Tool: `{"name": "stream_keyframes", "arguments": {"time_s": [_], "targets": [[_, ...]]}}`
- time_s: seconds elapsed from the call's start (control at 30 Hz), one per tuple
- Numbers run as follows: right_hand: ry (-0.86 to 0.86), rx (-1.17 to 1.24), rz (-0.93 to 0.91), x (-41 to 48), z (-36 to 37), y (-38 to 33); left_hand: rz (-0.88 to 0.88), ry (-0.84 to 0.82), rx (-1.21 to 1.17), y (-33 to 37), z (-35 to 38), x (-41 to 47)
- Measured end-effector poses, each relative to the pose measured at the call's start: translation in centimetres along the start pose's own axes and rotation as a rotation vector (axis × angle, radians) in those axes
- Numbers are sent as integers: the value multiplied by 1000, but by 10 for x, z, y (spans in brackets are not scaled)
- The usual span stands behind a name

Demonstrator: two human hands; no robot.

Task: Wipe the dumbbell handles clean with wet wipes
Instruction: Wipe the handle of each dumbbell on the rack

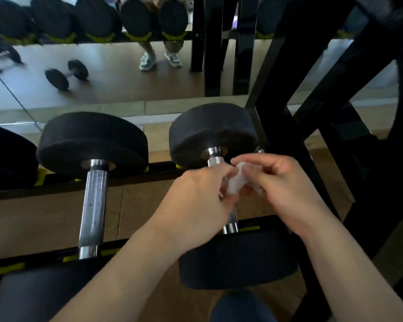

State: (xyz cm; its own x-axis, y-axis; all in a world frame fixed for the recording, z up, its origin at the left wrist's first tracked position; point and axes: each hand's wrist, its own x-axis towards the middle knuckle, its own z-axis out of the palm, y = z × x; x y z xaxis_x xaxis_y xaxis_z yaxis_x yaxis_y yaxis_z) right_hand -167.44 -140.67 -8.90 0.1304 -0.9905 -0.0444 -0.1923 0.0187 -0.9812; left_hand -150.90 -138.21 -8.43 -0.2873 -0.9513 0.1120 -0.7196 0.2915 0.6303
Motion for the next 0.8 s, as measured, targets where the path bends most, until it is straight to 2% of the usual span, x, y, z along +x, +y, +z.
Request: {"name": "stream_keyframes", "arguments": {"time_s": [0.07, 0.13, 0.27, 0.33, 0.43, 0.5, 0.6, 0.73, 0.8], "targets": [[-47, -181, -12, 11, -3, 10, -36, -38, 74, -5, 5, -8], [-102, -231, -18, 18, 0, 21, -98, -50, 86, -7, 5, -13], [-60, -292, -132, 32, 8, 29, -84, -83, 156, -9, -3, -1], [-100, -345, -173, 29, 2, 30, -85, -69, 142, -13, -5, 6], [-310, -524, -189, 20, 0, 26, -148, -92, 73, -23, 0, 10], [-239, -592, -343, 32, 5, 24, -198, -105, -5, -30, 5, 12], [-126, -574, -445, 49, 11, 23, -251, -97, -101, -35, 6, 18], [-304, -519, -325, 29, 1, 35, -288, -104, -221, -41, 3, 25], [-200, -488, -372, 36, 2, 37, -277, -102, -204, -43, 6, 23]]}}
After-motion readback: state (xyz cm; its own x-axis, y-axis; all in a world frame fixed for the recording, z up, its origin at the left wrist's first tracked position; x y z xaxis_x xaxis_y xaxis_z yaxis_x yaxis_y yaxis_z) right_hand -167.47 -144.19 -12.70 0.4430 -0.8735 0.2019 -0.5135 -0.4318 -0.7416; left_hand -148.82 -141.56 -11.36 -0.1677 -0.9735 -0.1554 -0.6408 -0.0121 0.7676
